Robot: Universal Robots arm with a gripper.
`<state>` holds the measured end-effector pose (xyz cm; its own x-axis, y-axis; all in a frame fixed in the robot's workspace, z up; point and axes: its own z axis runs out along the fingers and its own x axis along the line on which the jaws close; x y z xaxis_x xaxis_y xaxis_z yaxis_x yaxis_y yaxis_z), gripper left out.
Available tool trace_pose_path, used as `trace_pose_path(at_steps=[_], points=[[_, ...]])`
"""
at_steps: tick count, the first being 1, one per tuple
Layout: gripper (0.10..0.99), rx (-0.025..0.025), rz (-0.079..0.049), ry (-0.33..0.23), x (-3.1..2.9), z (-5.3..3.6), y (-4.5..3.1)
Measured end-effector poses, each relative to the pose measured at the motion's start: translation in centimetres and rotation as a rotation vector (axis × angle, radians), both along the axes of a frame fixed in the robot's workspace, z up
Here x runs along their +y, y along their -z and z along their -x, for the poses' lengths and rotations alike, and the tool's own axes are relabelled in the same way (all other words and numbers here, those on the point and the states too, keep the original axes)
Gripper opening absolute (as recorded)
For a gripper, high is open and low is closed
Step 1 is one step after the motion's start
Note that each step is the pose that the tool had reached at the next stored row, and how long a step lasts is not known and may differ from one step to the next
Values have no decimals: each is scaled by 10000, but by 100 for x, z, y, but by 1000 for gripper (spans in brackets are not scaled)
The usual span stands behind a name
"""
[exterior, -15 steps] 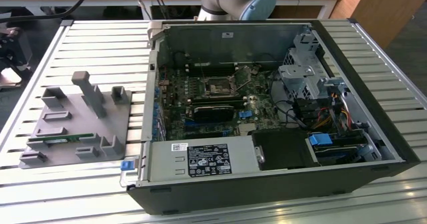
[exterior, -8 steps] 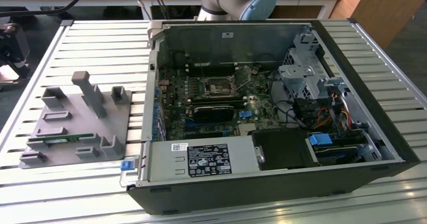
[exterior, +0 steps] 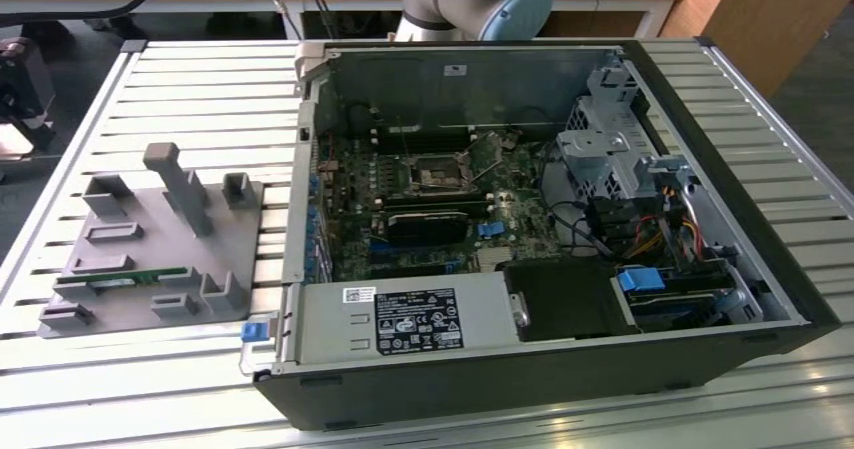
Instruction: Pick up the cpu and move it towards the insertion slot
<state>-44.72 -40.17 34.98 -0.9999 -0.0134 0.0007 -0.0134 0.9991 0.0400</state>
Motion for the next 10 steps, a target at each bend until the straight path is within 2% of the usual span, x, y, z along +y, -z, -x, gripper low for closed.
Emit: trace_pose_path(at_steps=[10], points=[[545,1,0,0,6,0,-115]])
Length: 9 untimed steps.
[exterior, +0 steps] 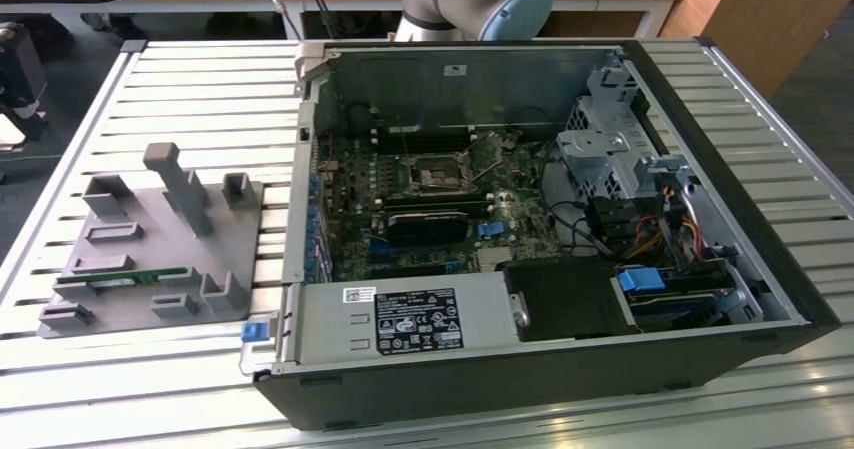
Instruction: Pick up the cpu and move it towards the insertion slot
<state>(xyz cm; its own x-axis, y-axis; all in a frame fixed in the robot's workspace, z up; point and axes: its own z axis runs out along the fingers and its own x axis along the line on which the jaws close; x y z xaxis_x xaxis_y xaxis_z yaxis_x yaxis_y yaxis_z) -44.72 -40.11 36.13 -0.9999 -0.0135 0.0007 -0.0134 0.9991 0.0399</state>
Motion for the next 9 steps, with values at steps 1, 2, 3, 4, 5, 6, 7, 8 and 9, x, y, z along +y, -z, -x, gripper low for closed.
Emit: trace_pose_path(at_steps=[1,2,3,4,5,6,7,8,9], points=[[545,0,0,0,1,0,-13],[545,1,0,1,2,0,-26],[545,0,0,0,2,0,-39],[545,0,0,0,3,0,-51],[545,-1,0,0,4,0,-63],[545,0,0,0,4,0,-76],[545,0,0,0,4,0,-88],[545,-1,-1,0,5,0,-99],[545,0,0,0,6,0,-112]])
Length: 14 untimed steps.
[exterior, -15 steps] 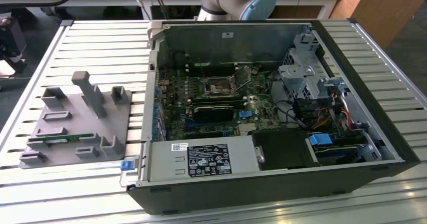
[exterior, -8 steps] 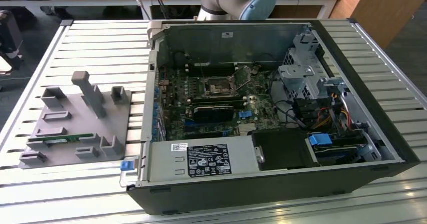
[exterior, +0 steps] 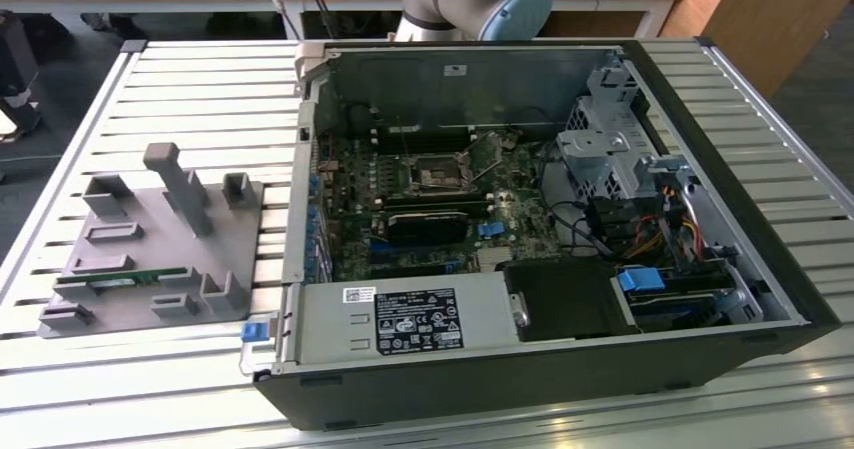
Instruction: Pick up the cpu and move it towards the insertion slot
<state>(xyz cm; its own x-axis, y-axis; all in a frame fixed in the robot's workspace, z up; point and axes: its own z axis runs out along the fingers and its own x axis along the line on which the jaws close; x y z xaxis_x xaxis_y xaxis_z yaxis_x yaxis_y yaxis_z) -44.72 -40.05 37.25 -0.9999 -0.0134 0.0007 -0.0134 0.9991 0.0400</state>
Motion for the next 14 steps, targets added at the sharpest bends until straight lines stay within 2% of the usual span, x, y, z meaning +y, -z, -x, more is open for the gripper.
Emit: trace_pose_path(at_steps=[14], points=[[545,0,0,0,16,0,-167]])
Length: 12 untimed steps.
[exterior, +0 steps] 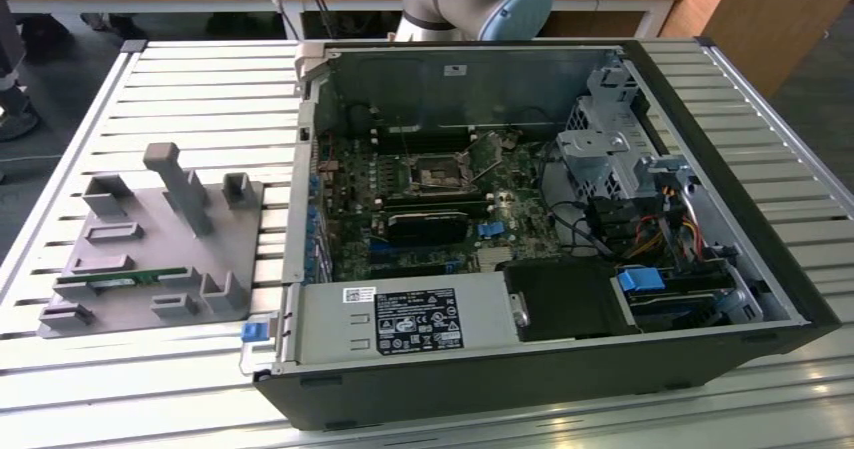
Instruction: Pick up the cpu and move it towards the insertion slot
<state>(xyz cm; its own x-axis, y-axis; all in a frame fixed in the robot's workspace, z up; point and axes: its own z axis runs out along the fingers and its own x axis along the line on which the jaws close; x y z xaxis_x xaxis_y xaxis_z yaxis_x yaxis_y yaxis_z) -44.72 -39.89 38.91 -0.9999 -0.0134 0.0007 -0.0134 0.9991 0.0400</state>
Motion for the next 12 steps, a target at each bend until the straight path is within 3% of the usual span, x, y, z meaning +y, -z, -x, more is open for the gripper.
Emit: trace_pose_path(at_steps=[12], points=[[545,0,0,0,9,0,-153]])
